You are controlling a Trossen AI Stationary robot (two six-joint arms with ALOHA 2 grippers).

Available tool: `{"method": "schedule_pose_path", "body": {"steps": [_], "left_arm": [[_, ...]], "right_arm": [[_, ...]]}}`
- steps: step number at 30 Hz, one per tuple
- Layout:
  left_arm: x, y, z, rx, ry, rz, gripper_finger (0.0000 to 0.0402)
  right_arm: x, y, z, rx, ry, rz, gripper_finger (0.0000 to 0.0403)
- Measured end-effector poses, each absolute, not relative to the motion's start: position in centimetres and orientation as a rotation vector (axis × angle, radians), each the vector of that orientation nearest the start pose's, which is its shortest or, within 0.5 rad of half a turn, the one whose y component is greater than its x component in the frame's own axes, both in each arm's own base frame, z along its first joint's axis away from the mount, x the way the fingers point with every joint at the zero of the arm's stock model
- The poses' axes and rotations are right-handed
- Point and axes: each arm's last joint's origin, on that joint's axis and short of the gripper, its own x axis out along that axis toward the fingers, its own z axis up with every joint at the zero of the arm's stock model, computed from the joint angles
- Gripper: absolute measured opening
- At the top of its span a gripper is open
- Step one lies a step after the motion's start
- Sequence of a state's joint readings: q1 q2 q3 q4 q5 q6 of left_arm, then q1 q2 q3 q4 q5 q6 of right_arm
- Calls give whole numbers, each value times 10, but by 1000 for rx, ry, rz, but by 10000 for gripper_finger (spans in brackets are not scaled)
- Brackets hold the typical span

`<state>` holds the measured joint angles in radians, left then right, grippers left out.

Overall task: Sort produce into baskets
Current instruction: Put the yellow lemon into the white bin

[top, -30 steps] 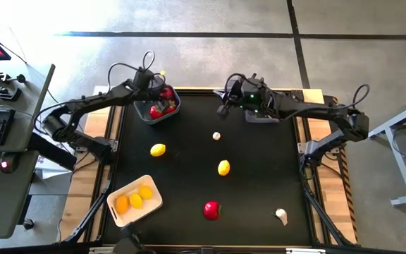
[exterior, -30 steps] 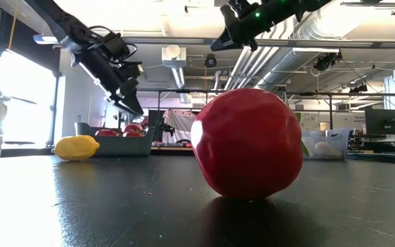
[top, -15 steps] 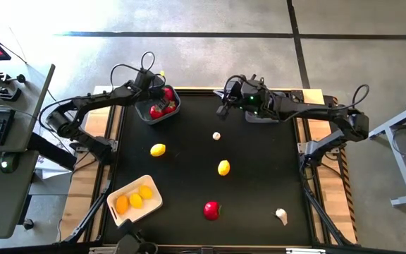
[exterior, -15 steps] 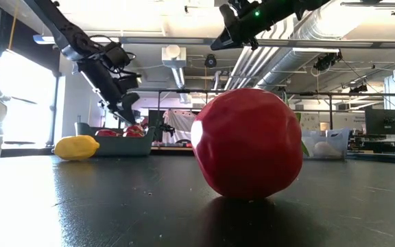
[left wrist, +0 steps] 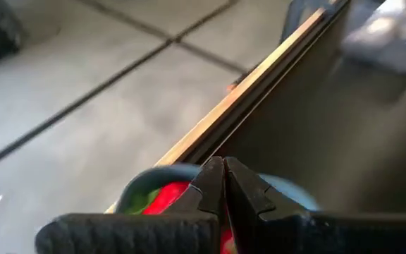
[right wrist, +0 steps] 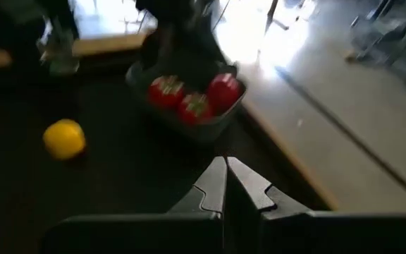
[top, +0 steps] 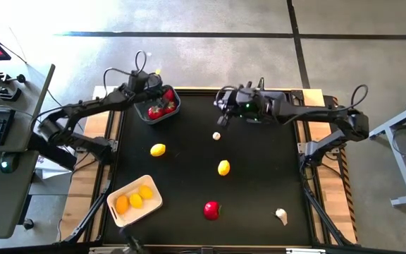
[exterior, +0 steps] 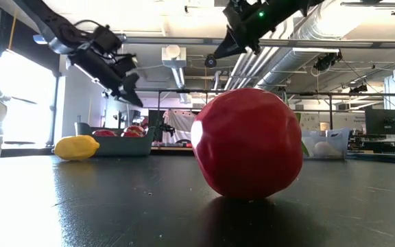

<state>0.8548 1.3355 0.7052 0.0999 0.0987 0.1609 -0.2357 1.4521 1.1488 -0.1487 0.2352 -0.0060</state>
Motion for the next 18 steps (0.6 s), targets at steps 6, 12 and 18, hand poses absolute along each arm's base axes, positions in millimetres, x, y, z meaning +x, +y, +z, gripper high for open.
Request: {"method": "schedule_pose_path", "body": {"steps": [6,12,18], "left_arm": [[185,170,221,-28,392,604,0],[191,131,231,-6,283,449,0],[198,107,234,-2,254,348,0]], "right_arm": [[314,-50,293,128,601,-410,1],[305,-7,278,385,753,-431,52],[303,41,265,641,775,-532,178]]}}
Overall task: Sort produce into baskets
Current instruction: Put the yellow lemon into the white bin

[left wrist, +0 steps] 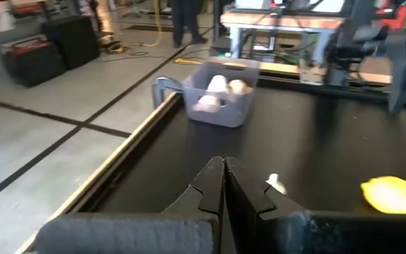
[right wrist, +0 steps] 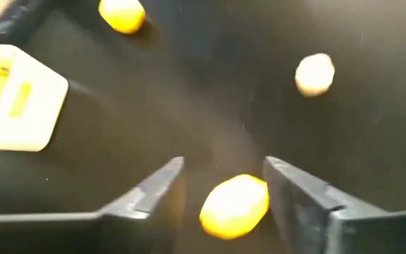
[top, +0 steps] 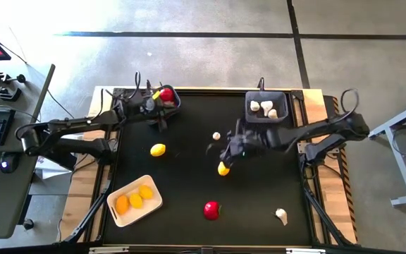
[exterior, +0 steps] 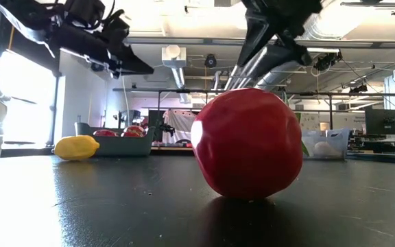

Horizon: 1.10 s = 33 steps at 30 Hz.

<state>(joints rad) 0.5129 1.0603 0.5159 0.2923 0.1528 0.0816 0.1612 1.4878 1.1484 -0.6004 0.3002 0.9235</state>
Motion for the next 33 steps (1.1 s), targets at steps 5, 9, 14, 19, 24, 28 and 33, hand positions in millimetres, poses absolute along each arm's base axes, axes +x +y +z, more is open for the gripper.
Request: {"method": "schedule_pose_path", "body": {"steps": [5,9,14,19,24,28,33], "left_arm": [[203,97,234,4,255,308,0],[204,95,234,6,255,297,0],[205,92,234,3,260,288,0],[206,92,234,4,260,284,0],[205,92,233,-15,261,287,0],[205,91,232,-45,269,290,0],[203,91,226,-58,264,291,0]], "right_arm": [[312,66,236,774,811,-630,256],[319,72,215,836,838,-720,267],[323,77,191,868,889,-816,268],[330,80,178,925,892,-832,268],[334,78,169,936,910,-836,266],[334,76,168,930,914,-843,237],[333,76,168,887,933,-824,164]]}}
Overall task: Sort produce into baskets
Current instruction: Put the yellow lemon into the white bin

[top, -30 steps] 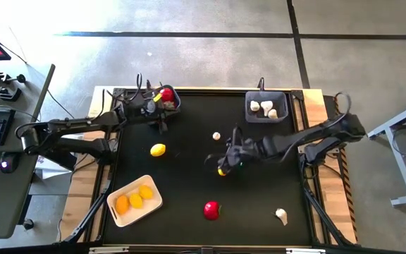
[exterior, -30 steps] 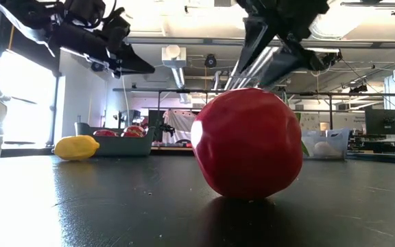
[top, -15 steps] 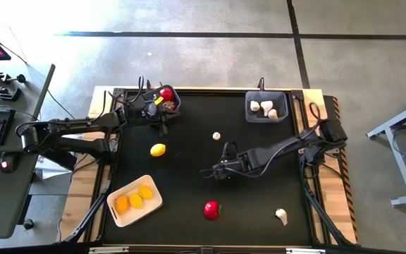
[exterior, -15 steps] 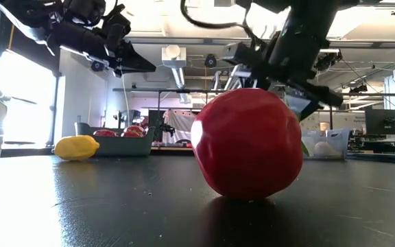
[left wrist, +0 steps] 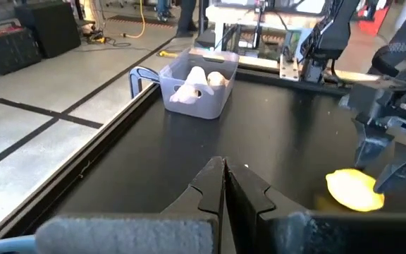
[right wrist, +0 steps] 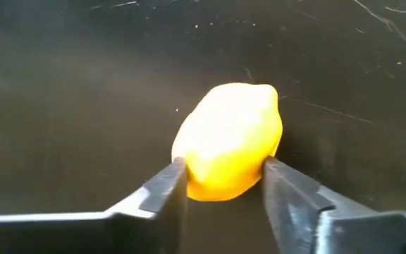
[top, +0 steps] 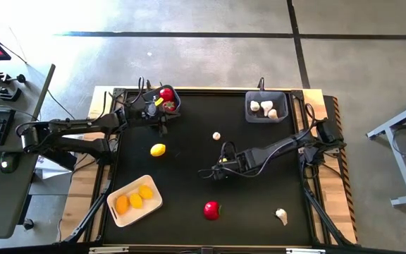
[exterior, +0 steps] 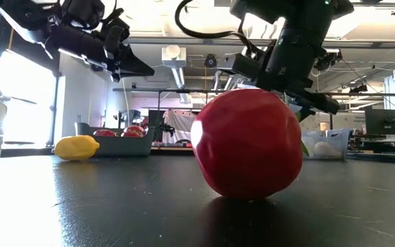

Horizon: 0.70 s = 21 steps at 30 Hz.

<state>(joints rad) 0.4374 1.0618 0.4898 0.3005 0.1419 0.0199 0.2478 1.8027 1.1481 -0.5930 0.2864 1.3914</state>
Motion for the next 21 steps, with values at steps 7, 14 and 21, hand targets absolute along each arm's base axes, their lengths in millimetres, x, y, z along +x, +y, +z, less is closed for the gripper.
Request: {"method": "schedule_pose_path", "body": {"steps": [7,14,21], "left_arm": [[197,87,210,-160,176,293,0],[197,85,210,-204,169,226,0],[197,85,210,-193,171,223,0]], "right_arm": [[335,73,170,811,955,-776,74],[337,61,170,599,1009,-684,29],[341,37,172,501,1082,-618,9]]}}
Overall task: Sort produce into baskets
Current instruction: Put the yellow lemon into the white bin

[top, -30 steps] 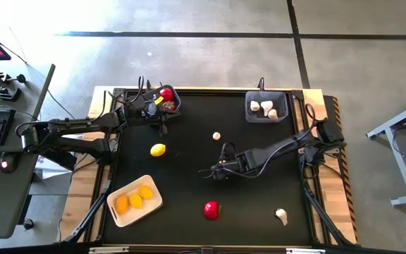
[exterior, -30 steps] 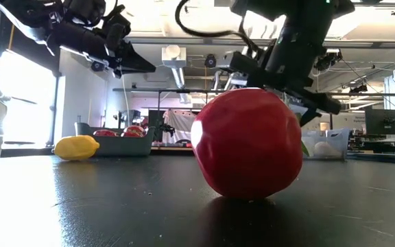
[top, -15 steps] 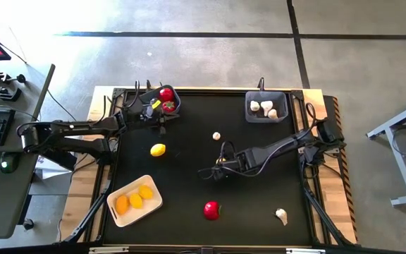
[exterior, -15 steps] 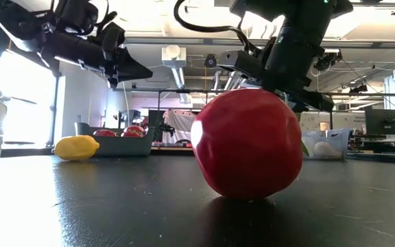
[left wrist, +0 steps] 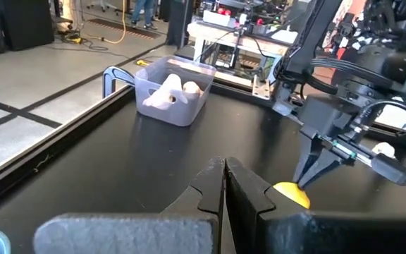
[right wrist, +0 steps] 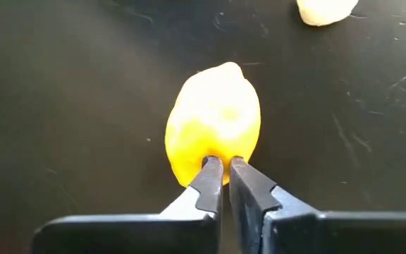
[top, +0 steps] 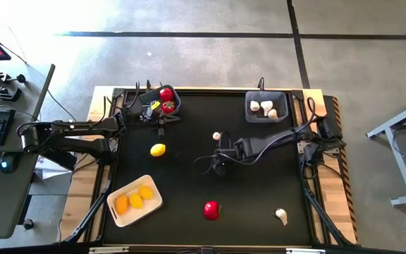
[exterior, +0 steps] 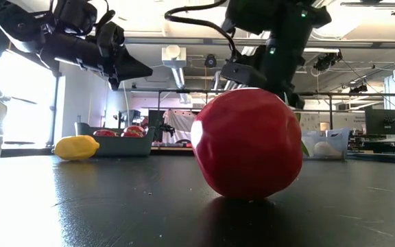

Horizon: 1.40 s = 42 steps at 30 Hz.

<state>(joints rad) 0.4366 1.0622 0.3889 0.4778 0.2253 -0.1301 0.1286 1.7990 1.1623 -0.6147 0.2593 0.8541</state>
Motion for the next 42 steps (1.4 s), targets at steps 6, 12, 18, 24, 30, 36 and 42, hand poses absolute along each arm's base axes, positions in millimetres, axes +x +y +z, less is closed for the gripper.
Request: {"method": "schedule_pose_path", "body": {"steps": [6,12,18,24,30,36,42], "left_arm": [[197,85,210,-184,173,222,0],[197,85,209,-185,178,222,0],[197,85,208,-170,188,221,0],[197,85,208,-170,188,223,0],[197,85,208,-169,189,223,0],[197,85,208,-183,192,227,0],[197,84,206,-257,208,196,0]], "right_arm": [[341,29,182,493,1143,-653,93],[342,40,188,529,1121,-672,218],[348,50,189,489,1000,-671,269],[345,50,171,445,968,-622,271],[339,48,152,353,955,-578,262],[330,45,131,357,936,-544,225],[328,42,127,273,906,-542,118]]}}
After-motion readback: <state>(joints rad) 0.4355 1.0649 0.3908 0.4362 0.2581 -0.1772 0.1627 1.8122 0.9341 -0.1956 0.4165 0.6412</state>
